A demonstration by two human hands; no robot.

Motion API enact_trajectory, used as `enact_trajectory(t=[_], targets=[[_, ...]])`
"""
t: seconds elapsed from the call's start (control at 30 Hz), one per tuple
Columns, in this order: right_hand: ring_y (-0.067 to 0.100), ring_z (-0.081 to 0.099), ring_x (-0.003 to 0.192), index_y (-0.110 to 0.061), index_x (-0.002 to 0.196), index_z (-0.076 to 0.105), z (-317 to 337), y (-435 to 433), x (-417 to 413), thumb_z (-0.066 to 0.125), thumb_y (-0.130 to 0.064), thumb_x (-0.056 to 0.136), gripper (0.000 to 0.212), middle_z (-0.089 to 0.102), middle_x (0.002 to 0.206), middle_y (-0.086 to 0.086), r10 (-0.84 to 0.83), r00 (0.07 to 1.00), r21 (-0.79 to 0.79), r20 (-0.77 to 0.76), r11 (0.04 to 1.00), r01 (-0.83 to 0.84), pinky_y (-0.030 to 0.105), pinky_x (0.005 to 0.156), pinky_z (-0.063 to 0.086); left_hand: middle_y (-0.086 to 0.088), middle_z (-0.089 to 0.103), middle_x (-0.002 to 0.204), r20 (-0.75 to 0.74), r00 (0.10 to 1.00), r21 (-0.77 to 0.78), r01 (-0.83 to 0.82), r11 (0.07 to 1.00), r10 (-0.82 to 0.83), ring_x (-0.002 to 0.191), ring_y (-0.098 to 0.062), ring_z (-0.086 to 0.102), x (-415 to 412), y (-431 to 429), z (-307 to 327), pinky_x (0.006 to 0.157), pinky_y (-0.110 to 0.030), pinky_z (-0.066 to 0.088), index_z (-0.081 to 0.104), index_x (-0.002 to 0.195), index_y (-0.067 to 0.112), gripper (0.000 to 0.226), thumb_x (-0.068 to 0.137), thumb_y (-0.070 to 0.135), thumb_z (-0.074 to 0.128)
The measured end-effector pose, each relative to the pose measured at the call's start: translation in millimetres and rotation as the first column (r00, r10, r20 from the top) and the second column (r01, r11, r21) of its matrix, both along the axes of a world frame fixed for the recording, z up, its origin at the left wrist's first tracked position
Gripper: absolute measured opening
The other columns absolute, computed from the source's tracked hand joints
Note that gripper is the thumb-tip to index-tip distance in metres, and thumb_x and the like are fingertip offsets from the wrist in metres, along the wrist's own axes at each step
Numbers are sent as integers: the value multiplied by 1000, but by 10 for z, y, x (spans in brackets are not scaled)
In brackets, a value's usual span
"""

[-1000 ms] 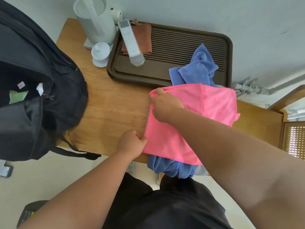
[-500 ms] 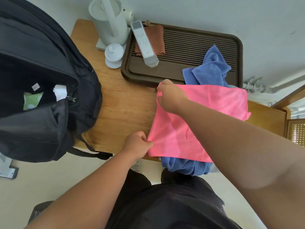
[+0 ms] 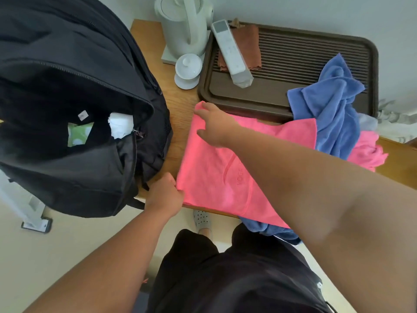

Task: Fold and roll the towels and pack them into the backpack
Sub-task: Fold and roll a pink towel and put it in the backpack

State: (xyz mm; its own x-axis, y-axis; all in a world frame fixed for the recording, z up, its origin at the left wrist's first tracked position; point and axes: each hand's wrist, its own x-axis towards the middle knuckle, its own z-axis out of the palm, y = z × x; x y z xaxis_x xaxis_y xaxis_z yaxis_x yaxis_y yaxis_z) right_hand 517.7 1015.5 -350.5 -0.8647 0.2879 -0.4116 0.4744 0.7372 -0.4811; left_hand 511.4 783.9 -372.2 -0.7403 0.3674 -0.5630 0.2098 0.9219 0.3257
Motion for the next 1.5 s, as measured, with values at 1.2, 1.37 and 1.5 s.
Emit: enact_trajectory(t=[1.2,1.37,1.5], targets=[[28,29,142,-26,144,49,-74,557,2093,59,-48,90,59,37,154,3,-140,987,293,81,950,110,45,112,25,2,44,91,-82,781,-24,620,785,-619,84,-21,46,1260,741,-224,65,-34,41,41,85,18,31,77,33,67],[32,32,142,-27,147,45,-193,487,1637,57,-53,91,63,36,156,5,-235,956,73,173,972,226,47,115,31,3,47,79,-64,819,135,573,808,-570,78,-22,49,1194,697,-254,63,-37,43,50,74,15,16,81,16,64],[32,27,143,-28,148,43,-206,470,1388,56,-60,90,68,27,160,1,-256,938,128,232,964,232,49,112,28,8,44,73,-39,819,213,567,796,-572,75,-21,48,1111,654,-299,62,-37,44,48,70,21,23,85,15,64]])
